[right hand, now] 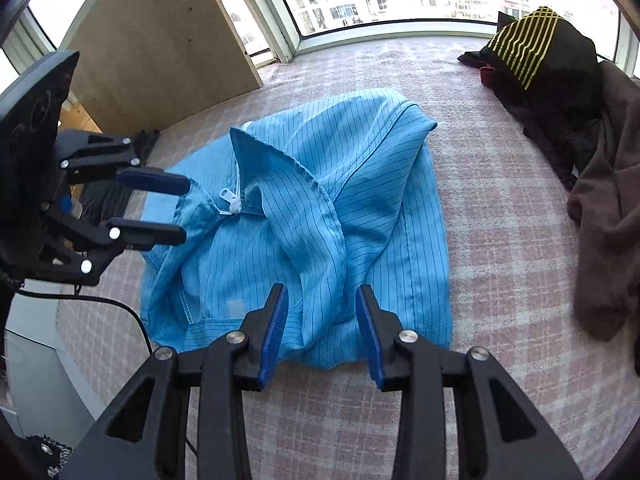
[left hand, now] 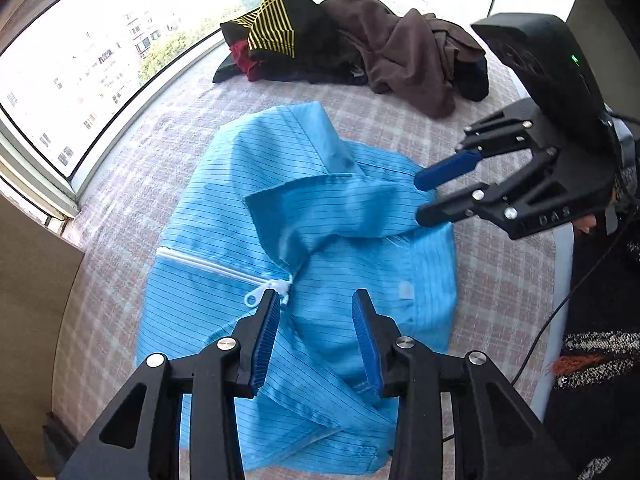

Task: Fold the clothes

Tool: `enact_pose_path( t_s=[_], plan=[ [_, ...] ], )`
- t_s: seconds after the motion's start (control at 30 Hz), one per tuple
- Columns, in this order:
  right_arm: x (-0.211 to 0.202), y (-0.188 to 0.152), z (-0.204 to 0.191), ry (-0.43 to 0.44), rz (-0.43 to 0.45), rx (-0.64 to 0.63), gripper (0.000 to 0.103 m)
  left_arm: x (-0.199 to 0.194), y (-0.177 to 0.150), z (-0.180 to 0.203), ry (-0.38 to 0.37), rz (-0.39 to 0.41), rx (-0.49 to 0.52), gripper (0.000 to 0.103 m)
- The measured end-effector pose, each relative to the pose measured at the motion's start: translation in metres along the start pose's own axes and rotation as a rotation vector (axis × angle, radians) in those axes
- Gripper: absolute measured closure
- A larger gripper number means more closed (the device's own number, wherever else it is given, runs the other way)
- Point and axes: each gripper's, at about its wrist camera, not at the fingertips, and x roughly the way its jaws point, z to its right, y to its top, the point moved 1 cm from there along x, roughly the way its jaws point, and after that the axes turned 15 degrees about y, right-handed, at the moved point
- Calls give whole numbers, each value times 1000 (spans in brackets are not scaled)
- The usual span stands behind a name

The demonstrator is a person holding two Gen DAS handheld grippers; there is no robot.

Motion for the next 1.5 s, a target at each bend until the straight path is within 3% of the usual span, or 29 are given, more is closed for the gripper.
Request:
enact_pose_path(
  t_s=[0.13,0.27,0.33,0.4,0.43,0.47,0.53,0.73,0.8,0.93,1.1,1.2,1.23,1.27,1.3,1.4,1.5],
  plan=[
    [3,-7,-7,-44,-1,-42,68,38,17,-20,-100,-88,-19,67],
    [11,-12,-13,-92,-15,-92,68,41,34,-15,-146,-78,42,69],
    [20,-13,-12,-113,-38,-107,68,38,38,-10,-159,-78,75,91],
    [26,-15,-7,-108,-57,-103,69,37,39,-8,-167,-83,91,93],
    [26,-15,-4,-97,-61,-95,75,38,44,-8,-181,-90,94,95],
    [24,-15,-1,-99,-63,-89,88,37,43,-9,-188,-92,99,97],
    [20,-15,4,-101,-59,-87,94,37,42,-13,-208,-96,104,102],
    [16,-14,4,-94,-84,-115,97,36,47,-29,-289,-123,84,102],
    [20,-17,2,-92,-96,-125,97,40,50,-38,-343,-148,60,102],
    [26,-20,2,-80,-118,-133,98,55,57,-56,-383,-215,32,102],
    [-2,-13,0,-37,-148,-153,92,58,62,-61,-247,-218,77,103],
    [-35,16,-2,-23,-66,-209,74,34,50,-54,-160,-160,75,99],
    [-39,29,-4,-19,-52,-246,59,25,44,-47,-144,-136,68,98],
    [-38,42,-7,-6,-51,-291,52,15,38,-40,-128,-111,62,98],
    [-36,56,-10,10,-51,-335,52,7,31,-31,-110,-89,51,98],
    [-5,92,-14,61,-124,-452,52,-11,15,3,13,-45,34,92],
    [36,117,-13,163,-300,-489,52,-19,8,59,96,-4,52,89]
  ],
)
